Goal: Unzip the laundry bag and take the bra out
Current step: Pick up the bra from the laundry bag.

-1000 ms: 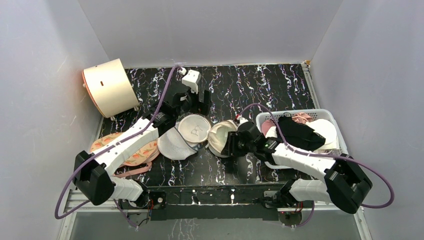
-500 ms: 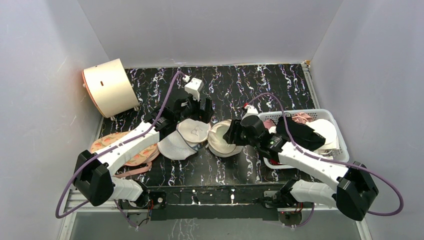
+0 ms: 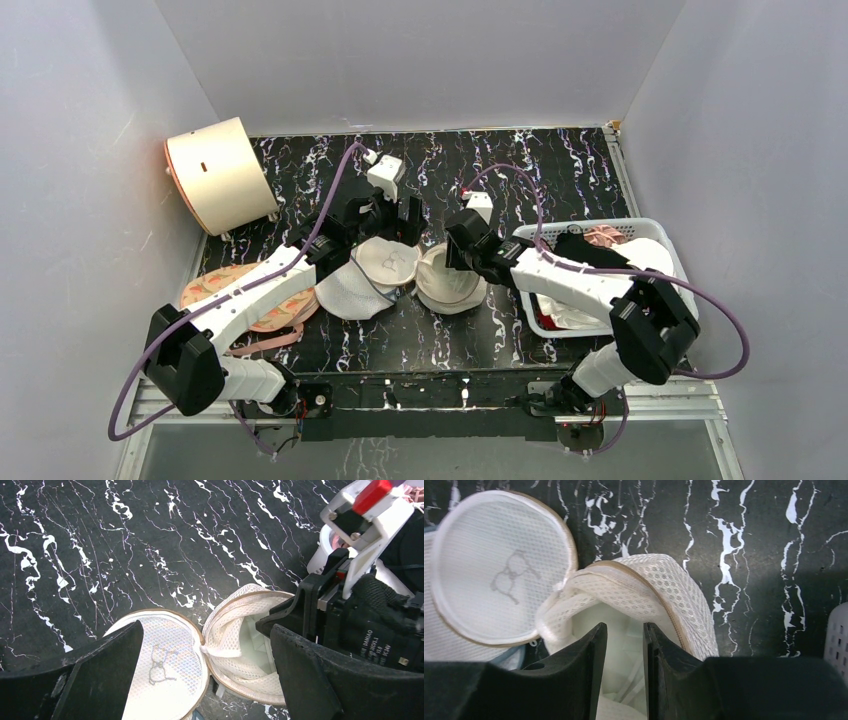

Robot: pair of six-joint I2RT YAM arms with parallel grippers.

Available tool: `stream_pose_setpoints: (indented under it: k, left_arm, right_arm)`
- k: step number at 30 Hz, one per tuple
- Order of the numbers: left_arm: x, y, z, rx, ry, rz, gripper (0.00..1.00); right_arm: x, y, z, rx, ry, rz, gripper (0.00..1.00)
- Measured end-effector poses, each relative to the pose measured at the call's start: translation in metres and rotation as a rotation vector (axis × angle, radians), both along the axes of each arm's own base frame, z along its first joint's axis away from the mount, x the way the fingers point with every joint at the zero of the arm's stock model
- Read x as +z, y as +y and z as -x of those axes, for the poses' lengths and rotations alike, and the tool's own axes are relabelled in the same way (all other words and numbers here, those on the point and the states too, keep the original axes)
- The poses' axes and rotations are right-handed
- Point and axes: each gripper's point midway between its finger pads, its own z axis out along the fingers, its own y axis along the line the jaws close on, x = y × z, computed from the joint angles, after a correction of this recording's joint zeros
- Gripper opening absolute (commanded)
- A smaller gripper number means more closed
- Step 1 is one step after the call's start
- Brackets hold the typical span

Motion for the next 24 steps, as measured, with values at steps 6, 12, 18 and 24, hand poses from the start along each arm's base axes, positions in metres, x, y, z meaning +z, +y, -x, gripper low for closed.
stream_pose_setpoints:
  k: [6,12,18,24]
  left_arm:
    - [-0.001,0.001,0.000,-0.003,0.000,-0.007,0.98]
    - [-0.001,0.001,0.000,-0.003,0.000,-0.007,0.98]
    - [-0.001,0.001,0.000,-0.003,0.000,-0.007,0.98]
    - [-0.001,0.001,0.000,-0.003,0.000,-0.008,0.98]
  right_arm:
    - [-0.016,-0.009,0.000,-0.008,0.021,0.077,0.31]
    - [-0.021,-0.001,-0.003,0.010,0.024,0.102,0.31]
    - [-0.032,0.004,-0.007,0.007,0.022,0.163,0.34]
    - [-0.045,-0.006,-0.006,-0.016,0.032,0.245,0.35]
